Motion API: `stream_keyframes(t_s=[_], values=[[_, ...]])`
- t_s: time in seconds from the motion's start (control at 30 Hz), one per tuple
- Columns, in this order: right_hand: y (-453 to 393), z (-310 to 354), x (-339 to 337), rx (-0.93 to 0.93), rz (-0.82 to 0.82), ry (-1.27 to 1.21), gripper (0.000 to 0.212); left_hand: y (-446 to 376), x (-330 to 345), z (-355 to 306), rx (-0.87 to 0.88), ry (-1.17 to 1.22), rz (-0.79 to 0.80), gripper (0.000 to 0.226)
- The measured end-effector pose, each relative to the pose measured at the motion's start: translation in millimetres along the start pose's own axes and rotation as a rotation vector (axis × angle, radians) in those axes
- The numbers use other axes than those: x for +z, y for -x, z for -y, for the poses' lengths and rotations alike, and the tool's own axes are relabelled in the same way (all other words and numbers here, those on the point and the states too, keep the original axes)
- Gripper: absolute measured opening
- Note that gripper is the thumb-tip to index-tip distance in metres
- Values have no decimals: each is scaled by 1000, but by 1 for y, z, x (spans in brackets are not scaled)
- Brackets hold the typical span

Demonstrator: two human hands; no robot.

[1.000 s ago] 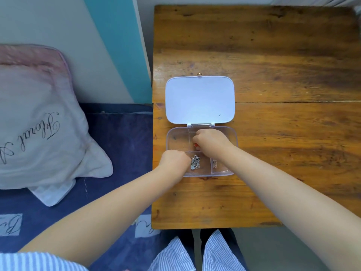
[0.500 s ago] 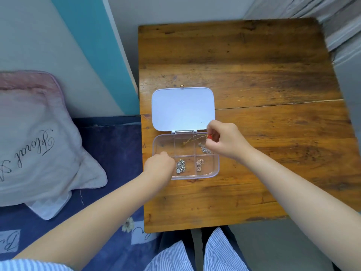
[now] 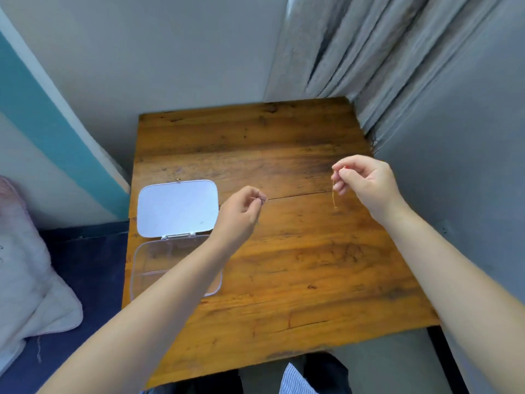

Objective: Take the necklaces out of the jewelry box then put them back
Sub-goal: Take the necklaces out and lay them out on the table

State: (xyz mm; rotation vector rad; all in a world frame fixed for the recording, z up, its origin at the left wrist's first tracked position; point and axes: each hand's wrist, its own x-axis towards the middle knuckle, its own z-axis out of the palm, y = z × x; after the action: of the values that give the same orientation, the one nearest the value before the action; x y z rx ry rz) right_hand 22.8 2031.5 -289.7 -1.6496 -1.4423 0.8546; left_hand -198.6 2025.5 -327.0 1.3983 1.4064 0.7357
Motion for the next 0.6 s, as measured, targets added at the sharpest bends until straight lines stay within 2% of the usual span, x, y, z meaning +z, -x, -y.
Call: stream_keyframes(t_s=[0.17,0.3,0.47,0.6], values=[[-35,-53,-57,44,47,67,17,-39,80,-20,-97,168,-153,35],[-31,-103,-89,73,87,77,16,-55,130,-18,-166,229,-229,33],[17,-172,-82,130,284,140,15,-32,184,16,-257,78,-185,35],[65,-222,-68,136,369,194,17,-12,214,50,-438,60,-126,29]])
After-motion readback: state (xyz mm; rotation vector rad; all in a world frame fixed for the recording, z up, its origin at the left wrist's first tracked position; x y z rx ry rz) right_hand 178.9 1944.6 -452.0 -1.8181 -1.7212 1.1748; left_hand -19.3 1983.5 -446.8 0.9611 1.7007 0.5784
